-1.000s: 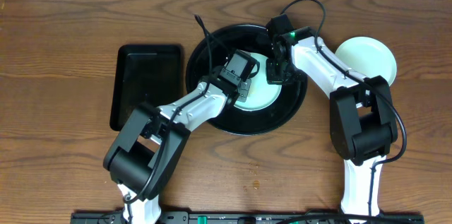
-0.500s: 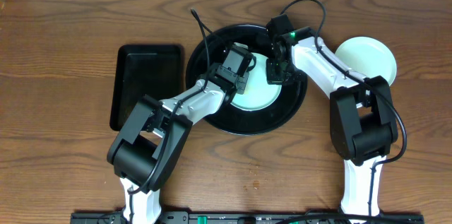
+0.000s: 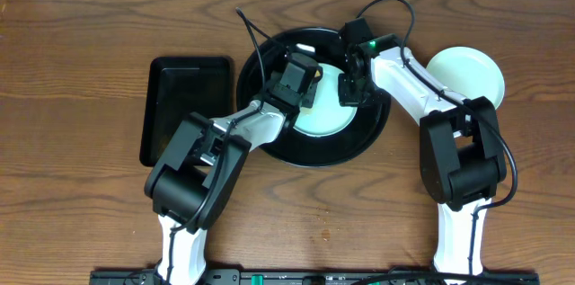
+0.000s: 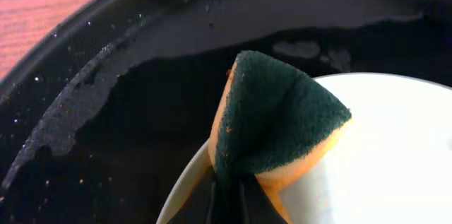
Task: Clean dirty plates on tray and stack at the side
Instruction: 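Scrub the remaining green plate with the sponge in the left gripper, then move the left gripper with sponge over the small black tray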
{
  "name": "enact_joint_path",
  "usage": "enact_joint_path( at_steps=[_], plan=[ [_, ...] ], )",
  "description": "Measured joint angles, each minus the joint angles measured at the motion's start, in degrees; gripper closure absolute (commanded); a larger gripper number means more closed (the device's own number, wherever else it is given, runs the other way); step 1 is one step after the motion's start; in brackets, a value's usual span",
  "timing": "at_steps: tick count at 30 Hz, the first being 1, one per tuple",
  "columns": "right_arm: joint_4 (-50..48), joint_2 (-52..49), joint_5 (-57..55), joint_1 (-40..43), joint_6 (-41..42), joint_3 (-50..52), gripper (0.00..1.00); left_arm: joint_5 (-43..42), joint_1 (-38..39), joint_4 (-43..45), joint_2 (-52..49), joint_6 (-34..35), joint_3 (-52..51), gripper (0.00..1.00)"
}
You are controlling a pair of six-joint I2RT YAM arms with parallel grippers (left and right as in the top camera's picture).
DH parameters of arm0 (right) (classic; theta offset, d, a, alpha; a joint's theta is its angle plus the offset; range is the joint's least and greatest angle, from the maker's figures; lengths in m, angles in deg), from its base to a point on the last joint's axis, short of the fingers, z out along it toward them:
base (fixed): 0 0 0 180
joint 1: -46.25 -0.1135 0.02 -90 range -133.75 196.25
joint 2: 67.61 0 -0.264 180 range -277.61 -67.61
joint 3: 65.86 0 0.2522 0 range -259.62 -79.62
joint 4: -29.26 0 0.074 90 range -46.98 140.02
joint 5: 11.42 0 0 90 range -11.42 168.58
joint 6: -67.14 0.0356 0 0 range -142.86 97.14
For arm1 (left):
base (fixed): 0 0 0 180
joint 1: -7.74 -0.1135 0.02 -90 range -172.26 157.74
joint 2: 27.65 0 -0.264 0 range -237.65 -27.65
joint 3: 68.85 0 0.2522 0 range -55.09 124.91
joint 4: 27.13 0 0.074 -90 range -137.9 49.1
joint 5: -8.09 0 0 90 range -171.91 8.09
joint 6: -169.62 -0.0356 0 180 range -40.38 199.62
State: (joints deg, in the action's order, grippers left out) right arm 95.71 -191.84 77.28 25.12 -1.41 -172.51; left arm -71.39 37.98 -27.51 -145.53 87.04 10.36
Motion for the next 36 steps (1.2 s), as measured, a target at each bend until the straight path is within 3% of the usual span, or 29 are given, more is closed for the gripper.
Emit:
enact_joint_path(
  at_steps=[10,16,20,24,33,36],
  plan=[
    [-0.07,0.00,0.00,0.00,0.00,0.00,0.99,-2.69,-0.57,9.55,-0.74,2.73,-0.63,0.92],
    [-0.09,0.00,-0.02,0.00,0.00,0.00,0.99,-2.43,-1.77,9.42,5.73,3.76,-0.61,0.92],
    [-0.11,0.00,0.00,0.00,0.00,0.00,0.99,-2.43,-2.97,2.47,15.82,4.37,-0.48,0.92],
    [-0.11,0.00,-0.04,0.00,0.00,0.00,0.98,-2.45,-6.86,-12.87,25.46,4.63,0.26,0.92],
    [0.31,-0.02,-1.22,0.00,-0.74,0.87,0.47,-1.79,-23.91,-46.93,30.77,9.55,0.35,0.92],
    [0.11,-0.02,-1.33,0.00,-1.51,0.87,0.41,-3.15,-28.11,-50.42,30.51,10.60,0.24,0.92]
  ],
)
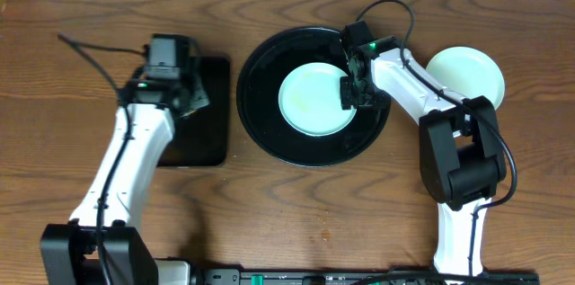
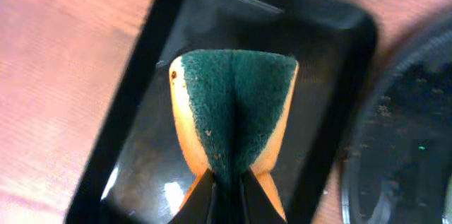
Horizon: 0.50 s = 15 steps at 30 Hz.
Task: Clean dirty plates on tray and stack at the side
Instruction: 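Move the left gripper with sponge over the small black tray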
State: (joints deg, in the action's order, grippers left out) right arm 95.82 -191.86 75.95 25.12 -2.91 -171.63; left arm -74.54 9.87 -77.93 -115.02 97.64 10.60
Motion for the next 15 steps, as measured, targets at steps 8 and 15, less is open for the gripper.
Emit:
enact_joint_path(
  at_steps=[8,15],
  plan=[
    [-1.03,0.00,1.88,0.00,-1.64,0.04,0.54,-2.73,-3.82,-0.13,-3.61,0.20,-0.83,0.92],
    [-0.98,0.00,3.15,0.00,-2.19,0.04,0.53,-3.67,-3.80,0.07,-12.15,-0.39,-1.05,0.50]
  ],
)
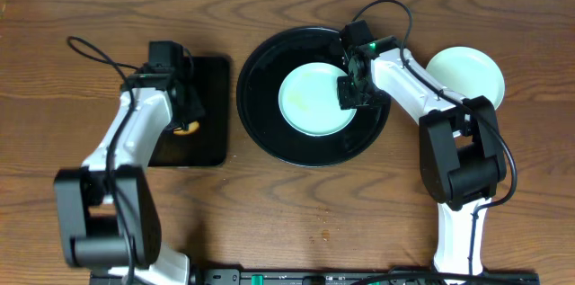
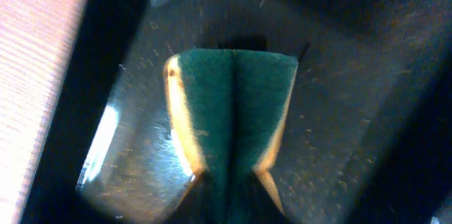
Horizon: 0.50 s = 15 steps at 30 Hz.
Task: Clean dirty plates on tray and stack at the side
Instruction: 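Move the left gripper with sponge over the small black tray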
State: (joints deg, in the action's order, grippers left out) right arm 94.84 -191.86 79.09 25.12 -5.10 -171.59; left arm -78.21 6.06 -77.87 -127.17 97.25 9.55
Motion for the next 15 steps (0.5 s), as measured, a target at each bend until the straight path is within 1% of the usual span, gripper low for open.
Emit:
enact_joint_path(
  at_steps=[1,3,6,7,9,15],
  plan=[
    [0.00,0.00,0.09,0.00,-0.02,0.00,0.53,-0.15,0.00,0.20,-1.18,0.17,-0.11,0.40],
    [0.00,0.00,0.13,0.00,-0.04,0.02,0.53,-0.74,0.00,0.92,-3.04,-0.35,-0.46,0.29],
    [0.00,0.00,0.15,0.00,-0.04,0.09,0.53,-2.34,0.00,1.77,-4.04,-2.19,-0.57,0.27],
    [0.00,0.00,0.15,0.00,-0.04,0.11,0.53,-2.64,0.00,1.90,-4.02,-2.71,-0.57,0.24],
    [0.00,0.00,0.15,0.00,-0.04,0.15,0.53,-2.99,0.00,2.14,-3.87,-3.58,-0.57,0.23],
    [0.00,0.00,0.15,0.00,-0.15,0.22,0.53,-2.21,0.00,1.40,-3.87,-4.39,-0.57,0.22]
  ],
)
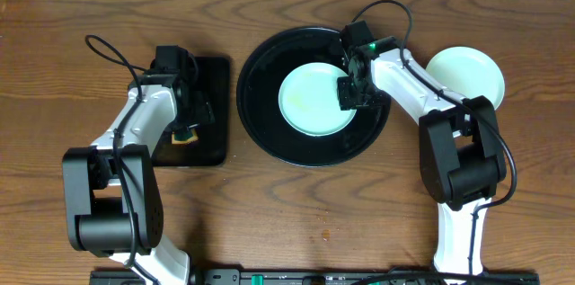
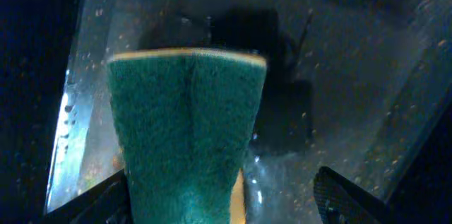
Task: Clean dirty plates on tray and stack at the side
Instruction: 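Move the left gripper with sponge over the small black tray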
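A pale green plate [image 1: 310, 101] lies in the round black tray [image 1: 269, 137]. My right gripper [image 1: 352, 93] sits at the plate's right rim, shut on it. The green-and-yellow sponge [image 1: 185, 136] [image 2: 187, 132] rests in the black rectangular tray [image 1: 212, 78] [image 2: 339, 75] at the left. My left gripper [image 1: 185, 121] [image 2: 226, 199] hovers low over it, jaws wide apart; the sponge lies between them, close to the left finger [image 2: 106, 199].
Another pale green plate [image 1: 467, 74] sits on the wooden table to the right of the round tray. The left arm's cable loops up at the back left. The rectangular tray's floor is wet and speckled.
My left gripper has opened and let go of the sponge, which now lies flat in the rectangular tray. The right gripper and the plate have not moved.
The left gripper first held the pinched sponge on the plate in the round tray. It then held it above the rectangular tray, then low inside that tray. Now the sponge is released there. The right gripper stayed at the plate's rim throughout.
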{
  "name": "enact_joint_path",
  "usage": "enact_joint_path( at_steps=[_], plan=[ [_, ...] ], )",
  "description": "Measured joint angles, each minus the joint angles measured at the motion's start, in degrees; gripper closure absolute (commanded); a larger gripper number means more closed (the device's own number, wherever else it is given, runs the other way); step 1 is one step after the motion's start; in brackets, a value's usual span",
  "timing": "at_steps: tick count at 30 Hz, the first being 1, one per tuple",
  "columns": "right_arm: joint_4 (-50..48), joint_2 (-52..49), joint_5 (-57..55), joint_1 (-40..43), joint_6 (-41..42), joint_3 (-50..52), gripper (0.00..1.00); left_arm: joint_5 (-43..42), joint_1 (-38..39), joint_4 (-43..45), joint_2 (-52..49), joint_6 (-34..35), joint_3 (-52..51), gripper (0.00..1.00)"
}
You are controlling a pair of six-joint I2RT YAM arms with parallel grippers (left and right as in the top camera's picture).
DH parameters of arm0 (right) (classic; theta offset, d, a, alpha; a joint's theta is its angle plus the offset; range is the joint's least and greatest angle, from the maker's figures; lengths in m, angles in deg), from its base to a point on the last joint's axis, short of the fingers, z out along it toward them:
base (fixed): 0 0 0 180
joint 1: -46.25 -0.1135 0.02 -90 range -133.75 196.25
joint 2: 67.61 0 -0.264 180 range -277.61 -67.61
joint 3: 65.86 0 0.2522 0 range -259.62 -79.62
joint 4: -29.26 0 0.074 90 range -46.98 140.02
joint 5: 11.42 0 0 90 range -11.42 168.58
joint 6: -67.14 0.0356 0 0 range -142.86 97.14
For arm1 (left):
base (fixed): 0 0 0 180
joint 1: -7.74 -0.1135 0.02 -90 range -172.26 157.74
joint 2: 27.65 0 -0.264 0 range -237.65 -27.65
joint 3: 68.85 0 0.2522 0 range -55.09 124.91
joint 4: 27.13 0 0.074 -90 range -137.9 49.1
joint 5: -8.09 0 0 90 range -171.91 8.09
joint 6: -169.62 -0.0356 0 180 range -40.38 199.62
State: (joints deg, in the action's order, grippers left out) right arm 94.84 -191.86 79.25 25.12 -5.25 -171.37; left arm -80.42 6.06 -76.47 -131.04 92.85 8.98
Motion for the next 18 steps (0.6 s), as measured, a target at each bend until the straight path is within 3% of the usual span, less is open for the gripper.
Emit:
enact_joint_path(
  at_steps=[14,18],
  plan=[
    [0.09,0.00,0.00,0.00,-0.26,0.00,0.53,4.37,0.00,2.86,0.00,-0.17,-0.28,0.20],
    [0.17,0.00,0.02,0.00,-0.28,0.00,0.53,5.20,0.00,3.19,0.00,1.09,-0.55,0.34]
  ],
)
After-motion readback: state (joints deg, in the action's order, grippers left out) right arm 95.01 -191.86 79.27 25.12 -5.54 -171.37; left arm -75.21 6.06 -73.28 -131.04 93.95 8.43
